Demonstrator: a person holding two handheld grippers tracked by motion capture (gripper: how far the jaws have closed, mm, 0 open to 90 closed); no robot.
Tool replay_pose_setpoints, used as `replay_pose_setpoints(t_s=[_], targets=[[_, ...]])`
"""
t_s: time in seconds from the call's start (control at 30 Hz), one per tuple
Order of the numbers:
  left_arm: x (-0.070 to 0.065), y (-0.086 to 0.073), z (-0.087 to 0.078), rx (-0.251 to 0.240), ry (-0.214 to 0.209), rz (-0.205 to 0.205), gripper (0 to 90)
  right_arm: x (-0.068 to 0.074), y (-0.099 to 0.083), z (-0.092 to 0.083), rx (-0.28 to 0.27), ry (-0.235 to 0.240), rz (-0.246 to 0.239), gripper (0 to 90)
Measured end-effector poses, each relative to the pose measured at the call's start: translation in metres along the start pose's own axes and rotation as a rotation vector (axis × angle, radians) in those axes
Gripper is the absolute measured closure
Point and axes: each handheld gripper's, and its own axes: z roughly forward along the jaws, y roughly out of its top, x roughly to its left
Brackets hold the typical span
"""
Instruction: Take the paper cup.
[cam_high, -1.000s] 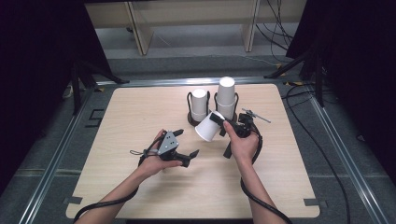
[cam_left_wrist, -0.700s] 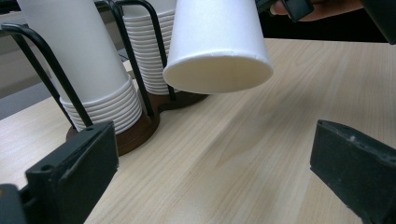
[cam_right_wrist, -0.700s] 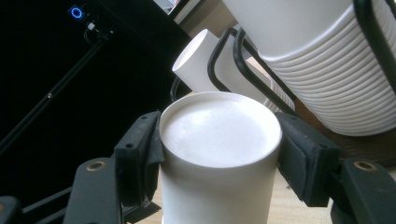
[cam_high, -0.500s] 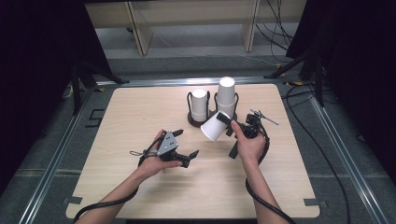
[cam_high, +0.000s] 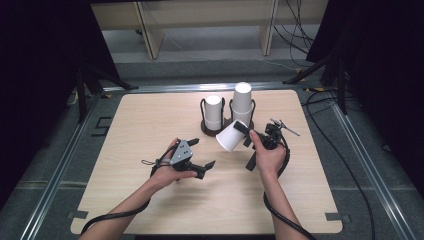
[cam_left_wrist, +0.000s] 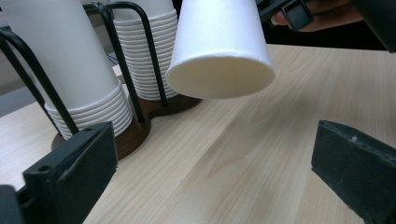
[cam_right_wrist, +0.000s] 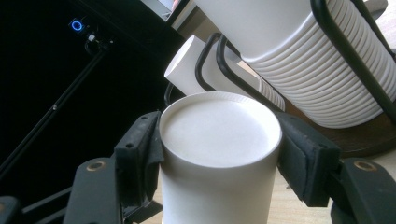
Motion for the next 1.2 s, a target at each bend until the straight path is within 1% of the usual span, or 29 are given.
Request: replay_pose_setpoints(t_s=[0.03, 0.07, 0.13, 0.17, 0.2, 0.3, 0.33, 0.37, 0.43, 0.47, 0.5, 0.53, 0.57, 0.6, 0.63, 0.67, 0.7, 0.73, 0.8, 0.87, 0.9, 0.93, 0.97, 1.0, 1.03, 1.07, 1.1, 1.13, 1.2], targets=[[0.001, 0.000, 0.003, -0.009, -0.003, -0.017, 0.2, 0.002, 0.000, 0.000, 0.010, -0.004, 0.021, 35.6], [0.002, 0.000, 0.005, -0.012, -0.004, -0.025, 0.5, 0.001, -0.001, 0.000, 0.005, 0.015, 0.019, 35.6], [0.004, 0.000, 0.009, -0.014, -0.026, -0.052, 1.7, 0.002, -0.001, -0.001, 0.011, 0.011, 0.025, 35.6], [0.004, 0.000, 0.012, -0.023, -0.036, -0.066, 3.1, 0.003, -0.001, -0.001, 0.012, -0.017, 0.027, 35.6], [0.004, 0.000, 0.014, -0.024, -0.033, -0.079, 4.8, 0.001, 0.000, -0.001, 0.008, -0.016, 0.004, 35.6], [0.003, 0.001, 0.019, -0.034, -0.033, -0.086, 5.8, 0.001, 0.001, -0.002, 0.007, -0.009, 0.007, 35.6], [0.003, 0.002, 0.020, -0.031, -0.034, -0.083, 5.3, 0.002, 0.000, -0.002, 0.009, 0.014, 0.039, 35.6], [0.002, 0.003, 0.023, -0.045, -0.037, -0.082, 5.3, 0.002, 0.000, -0.003, 0.009, 0.009, 0.036, 35.6], [0.000, 0.006, 0.025, -0.043, -0.034, -0.066, 4.1, 0.001, 0.000, -0.003, 0.006, 0.006, 0.035, 35.6], [-0.001, 0.007, 0.027, -0.049, -0.038, -0.067, 3.3, 0.000, 0.001, -0.002, -0.002, -0.004, 0.010, 35.6], [-0.002, 0.009, 0.028, -0.047, -0.039, -0.063, 2.4, -0.001, 0.001, -0.002, -0.002, 0.003, 0.015, 35.6], [-0.004, 0.010, 0.031, -0.062, -0.041, -0.063, 1.1, 0.000, 0.001, -0.003, 0.002, -0.018, 0.014, 35.6], [-0.004, 0.012, 0.032, -0.060, -0.043, -0.066, 0.1, 0.000, 0.000, -0.002, 0.003, -0.013, 0.024, 35.6], [-0.005, 0.013, 0.034, -0.057, -0.040, -0.067, 0.0, 0.002, 0.000, -0.002, 0.008, 0.011, 0.058, 35.6], [-0.005, 0.013, 0.036, -0.069, -0.040, -0.072, 0.0, 0.002, 0.000, -0.002, 0.008, -0.004, 0.044, 35.6], [-0.005, 0.014, 0.037, -0.056, -0.033, -0.072, 0.0, 0.001, 0.000, -0.002, 0.005, -0.008, 0.022, 35.6], [-0.005, 0.013, 0.039, -0.067, -0.035, -0.077, 0.0, 0.000, -0.001, -0.002, 0.002, 0.005, 0.016, 35.6], [-0.005, 0.013, 0.041, -0.065, -0.037, -0.080, 0.0, 0.001, -0.001, -0.003, 0.005, -0.004, 0.021, 35.6], [-0.006, 0.013, 0.043, -0.062, -0.034, -0.079, 0.0, -0.001, -0.001, -0.003, -0.001, 0.008, 0.011, 35.6], [-0.005, 0.013, 0.045, -0.054, -0.034, -0.081, 0.0, 0.002, -0.001, -0.004, 0.009, 0.015, 0.060, 35.6], [-0.005, 0.013, 0.046, -0.065, -0.036, -0.085, 0.0, -0.001, 0.000, -0.004, 0.000, -0.002, 0.019, 35.6], [-0.005, 0.013, 0.047, -0.058, -0.036, -0.085, 0.0, 0.000, 0.000, -0.005, 0.000, -0.012, 0.027, 35.6], [-0.005, 0.013, 0.048, -0.058, -0.038, -0.086, 0.0, 0.001, 0.000, -0.005, 0.001, -0.008, 0.052, 35.6], [-0.004, 0.013, 0.050, -0.077, -0.052, -0.097, 0.0, 0.000, 0.000, -0.005, 0.003, 0.008, 0.052, 35.6], [-0.004, 0.014, 0.050, -0.066, -0.049, -0.107, 0.0, 0.001, 0.000, -0.005, 0.004, 0.004, 0.058, 35.6], [-0.004, 0.014, 0.051, -0.074, -0.053, -0.122, 0.0, 0.001, 0.000, -0.006, 0.003, 0.006, 0.058, 35.6], [-0.004, 0.014, 0.051, -0.078, -0.053, -0.126, 0.0, -0.001, 0.000, -0.006, -0.001, 0.002, 0.036, 35.6], [-0.005, 0.014, 0.052, -0.077, -0.052, -0.121, 0.0, 0.000, 0.000, -0.006, -0.001, -0.011, 0.038, 35.6], [-0.005, 0.014, 0.053, -0.077, -0.054, -0.114, 0.0, 0.000, 0.000, -0.006, -0.004, -0.010, 0.043, 35.6]])
